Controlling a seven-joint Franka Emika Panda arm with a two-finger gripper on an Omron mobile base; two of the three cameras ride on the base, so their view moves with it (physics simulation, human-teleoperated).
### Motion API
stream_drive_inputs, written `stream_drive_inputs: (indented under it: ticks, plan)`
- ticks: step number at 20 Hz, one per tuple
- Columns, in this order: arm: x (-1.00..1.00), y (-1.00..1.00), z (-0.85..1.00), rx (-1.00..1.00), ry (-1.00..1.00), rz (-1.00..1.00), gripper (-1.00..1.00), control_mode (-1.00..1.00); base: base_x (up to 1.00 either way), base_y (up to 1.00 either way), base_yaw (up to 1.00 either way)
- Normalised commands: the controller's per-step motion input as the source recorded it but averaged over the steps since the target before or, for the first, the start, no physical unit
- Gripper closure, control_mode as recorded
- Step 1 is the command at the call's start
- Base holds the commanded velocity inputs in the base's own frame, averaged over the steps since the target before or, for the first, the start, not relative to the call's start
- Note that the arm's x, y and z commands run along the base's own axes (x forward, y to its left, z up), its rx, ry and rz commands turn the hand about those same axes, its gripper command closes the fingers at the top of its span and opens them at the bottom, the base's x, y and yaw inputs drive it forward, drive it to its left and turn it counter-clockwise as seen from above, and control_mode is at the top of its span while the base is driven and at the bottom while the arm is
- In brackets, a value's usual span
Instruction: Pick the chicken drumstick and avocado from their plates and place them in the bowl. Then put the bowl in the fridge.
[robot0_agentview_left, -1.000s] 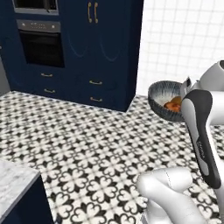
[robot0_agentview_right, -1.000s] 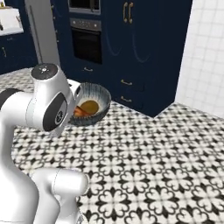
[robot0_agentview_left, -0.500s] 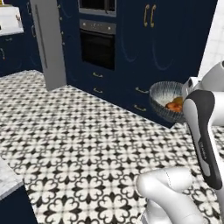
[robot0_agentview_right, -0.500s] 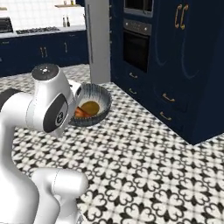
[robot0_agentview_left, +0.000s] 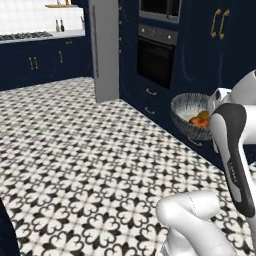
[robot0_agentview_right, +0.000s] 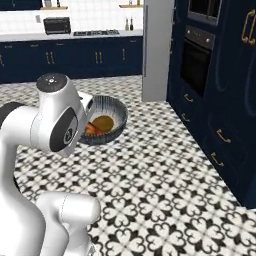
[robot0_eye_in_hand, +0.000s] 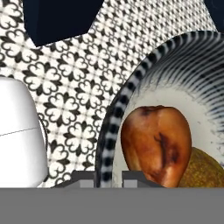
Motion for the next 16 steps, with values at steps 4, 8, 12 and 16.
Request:
stream_drive_inputs:
  ticks: [4,8,12,16]
  plan:
    - [0.00,0.00,0.00,0.00,0.00,0.00,1.00,1.00,1.00,-0.66,0.61]
    - [0.00,0.00,0.00,0.00,0.00,0.00,1.00,1.00,1.00,-0.77,0.47]
    - [0.00,0.00,0.00,0.00,0.00,0.00,1.00,1.00,1.00,-0.71,0.25]
    - [0.00,0.00,0.00,0.00,0.00,0.00,1.00,1.00,1.00,-0.67,0.23]
